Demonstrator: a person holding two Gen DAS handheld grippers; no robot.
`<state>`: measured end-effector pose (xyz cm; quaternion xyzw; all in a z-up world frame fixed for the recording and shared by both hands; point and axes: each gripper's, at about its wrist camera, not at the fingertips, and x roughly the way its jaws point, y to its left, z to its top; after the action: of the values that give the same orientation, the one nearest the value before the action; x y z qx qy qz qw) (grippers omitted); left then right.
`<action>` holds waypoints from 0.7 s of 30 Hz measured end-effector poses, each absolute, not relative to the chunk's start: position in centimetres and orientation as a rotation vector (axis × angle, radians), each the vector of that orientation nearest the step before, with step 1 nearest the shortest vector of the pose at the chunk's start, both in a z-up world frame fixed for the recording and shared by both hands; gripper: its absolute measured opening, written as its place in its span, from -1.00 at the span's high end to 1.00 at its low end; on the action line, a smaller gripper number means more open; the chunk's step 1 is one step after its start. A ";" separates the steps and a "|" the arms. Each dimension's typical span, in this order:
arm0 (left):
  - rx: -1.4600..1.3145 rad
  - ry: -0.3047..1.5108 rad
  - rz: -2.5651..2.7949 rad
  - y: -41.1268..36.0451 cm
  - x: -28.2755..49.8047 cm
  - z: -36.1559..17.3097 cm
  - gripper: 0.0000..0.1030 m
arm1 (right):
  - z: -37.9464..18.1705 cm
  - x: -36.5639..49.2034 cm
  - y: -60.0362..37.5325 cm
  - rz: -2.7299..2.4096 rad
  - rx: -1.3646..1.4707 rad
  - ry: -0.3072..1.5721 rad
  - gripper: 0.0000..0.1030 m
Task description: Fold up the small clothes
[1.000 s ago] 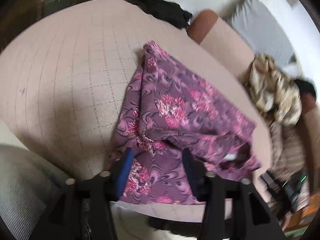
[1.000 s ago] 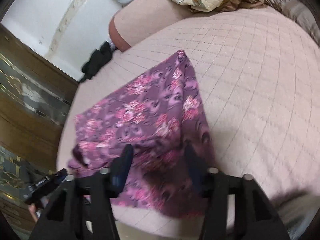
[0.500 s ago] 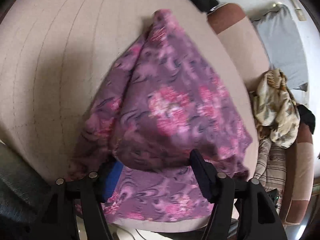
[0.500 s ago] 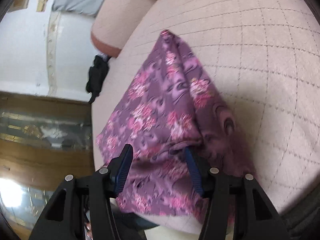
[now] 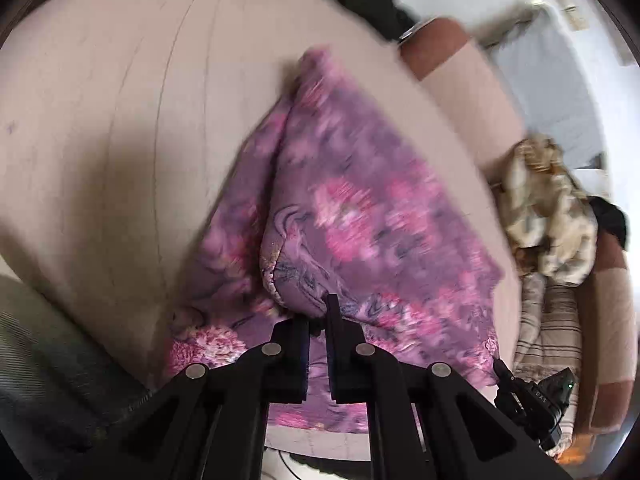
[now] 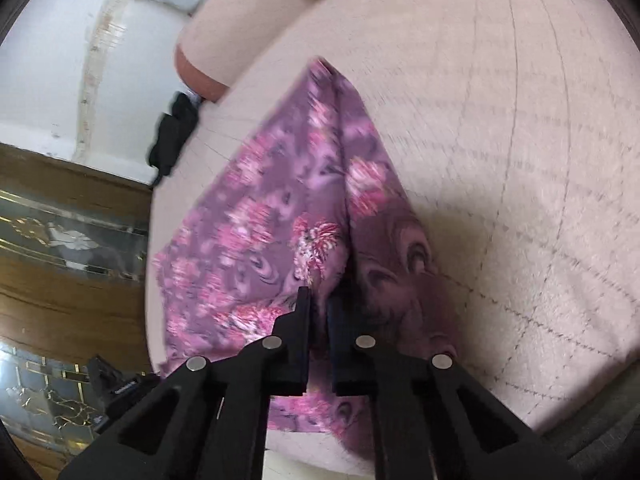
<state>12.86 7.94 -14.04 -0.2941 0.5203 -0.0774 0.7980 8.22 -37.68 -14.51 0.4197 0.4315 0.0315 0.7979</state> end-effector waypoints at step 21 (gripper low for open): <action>-0.420 1.212 -0.148 6.8 11.5 -15.8 0.26 | -13.7 4.4 -36.9 -0.007 0.747 0.931 -0.13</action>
<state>11.51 6.79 -15.78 -0.1958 0.5646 -0.0691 0.7988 4.39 -36.88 -13.69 0.3517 0.4382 -0.0033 0.8272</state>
